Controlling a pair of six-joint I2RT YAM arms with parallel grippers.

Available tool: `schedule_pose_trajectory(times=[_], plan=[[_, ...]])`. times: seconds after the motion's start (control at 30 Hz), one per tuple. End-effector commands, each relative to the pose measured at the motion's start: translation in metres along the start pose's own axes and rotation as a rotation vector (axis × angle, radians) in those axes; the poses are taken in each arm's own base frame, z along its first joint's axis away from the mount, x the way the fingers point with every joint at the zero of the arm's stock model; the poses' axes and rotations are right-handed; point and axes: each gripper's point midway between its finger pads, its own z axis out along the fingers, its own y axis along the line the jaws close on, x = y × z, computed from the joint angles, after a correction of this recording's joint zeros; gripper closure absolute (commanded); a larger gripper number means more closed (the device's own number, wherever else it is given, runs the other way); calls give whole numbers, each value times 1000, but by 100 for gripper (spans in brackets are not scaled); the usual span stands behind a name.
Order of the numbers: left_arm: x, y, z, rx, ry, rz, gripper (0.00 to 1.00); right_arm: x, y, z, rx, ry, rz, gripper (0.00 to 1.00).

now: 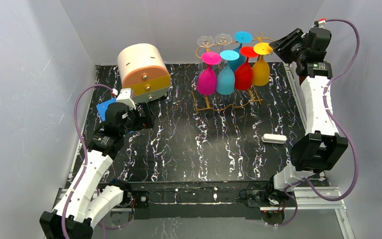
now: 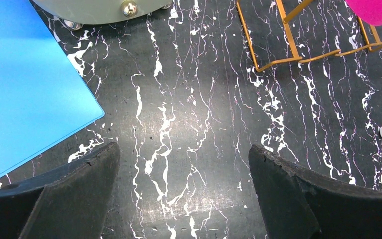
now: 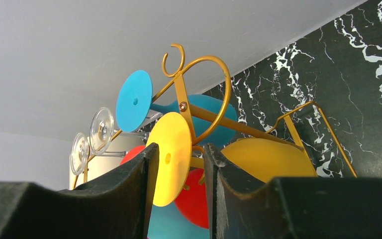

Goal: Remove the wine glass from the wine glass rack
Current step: Pick up the wine glass from the wine rack.

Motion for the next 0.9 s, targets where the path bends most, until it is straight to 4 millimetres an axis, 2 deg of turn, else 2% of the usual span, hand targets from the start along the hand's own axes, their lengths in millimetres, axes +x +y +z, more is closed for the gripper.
schedule_pose_trajectory(times=[0.0,0.17,0.33,0.43,0.57,0.87], plan=[[-16,1,-11,-11,-41,10,2,-13,18,-5,-56,-14,-25,55],[-19,9,-11,-68,-44,-20,2,-11,19,-4,-72,-10,-7,59],[-21,8,-14,-74,-39,-28,2,-5,20,-3,-89,17,14,69],[-20,14,-17,-115,-8,-23,2,-8,16,-8,-92,-12,51,88],[-19,16,-17,-132,20,-20,2,-13,16,-15,-94,-34,92,97],[-28,14,-24,-131,-2,-18,2,-28,13,-35,-148,-103,232,99]])
